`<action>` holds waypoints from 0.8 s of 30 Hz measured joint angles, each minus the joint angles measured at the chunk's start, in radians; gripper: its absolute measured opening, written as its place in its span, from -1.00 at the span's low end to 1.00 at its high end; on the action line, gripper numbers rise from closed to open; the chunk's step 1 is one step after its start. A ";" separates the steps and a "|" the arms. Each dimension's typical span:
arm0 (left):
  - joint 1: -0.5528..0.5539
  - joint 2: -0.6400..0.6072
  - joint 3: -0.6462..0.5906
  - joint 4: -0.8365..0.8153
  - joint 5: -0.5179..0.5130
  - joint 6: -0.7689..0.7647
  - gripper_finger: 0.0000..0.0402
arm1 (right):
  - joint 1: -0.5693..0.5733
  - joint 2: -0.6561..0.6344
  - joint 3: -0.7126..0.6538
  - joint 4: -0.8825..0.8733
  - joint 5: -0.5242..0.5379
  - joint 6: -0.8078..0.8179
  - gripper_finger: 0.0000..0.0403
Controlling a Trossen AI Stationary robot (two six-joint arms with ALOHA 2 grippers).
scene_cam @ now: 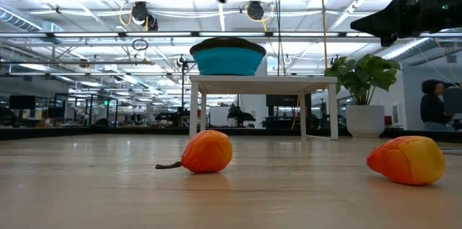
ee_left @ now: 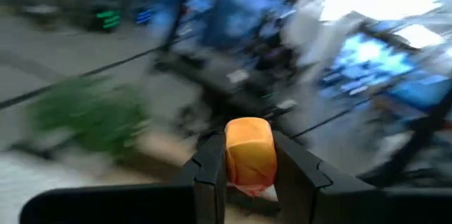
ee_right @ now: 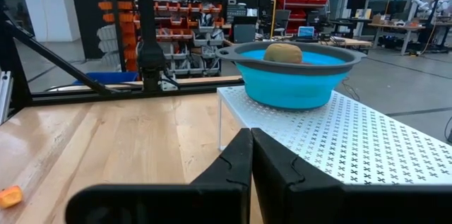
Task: Pick & Place Fruit
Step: Put the peach into the blue strainer bowl on the shelf
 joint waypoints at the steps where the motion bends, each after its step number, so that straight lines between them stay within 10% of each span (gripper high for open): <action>1: 0.010 -0.020 0.000 -0.064 -0.030 0.024 -0.59 | 0.000 0.000 0.000 0.000 0.000 0.000 -1.00; 11: 0.096 -0.109 0.000 -0.468 -0.335 0.155 -0.59 | 0.000 0.000 0.000 0.000 0.000 0.000 -1.00; 24: 0.196 -0.093 0.000 -0.595 -0.440 0.228 -0.59 | 0.000 0.000 0.000 0.000 0.000 0.000 -1.00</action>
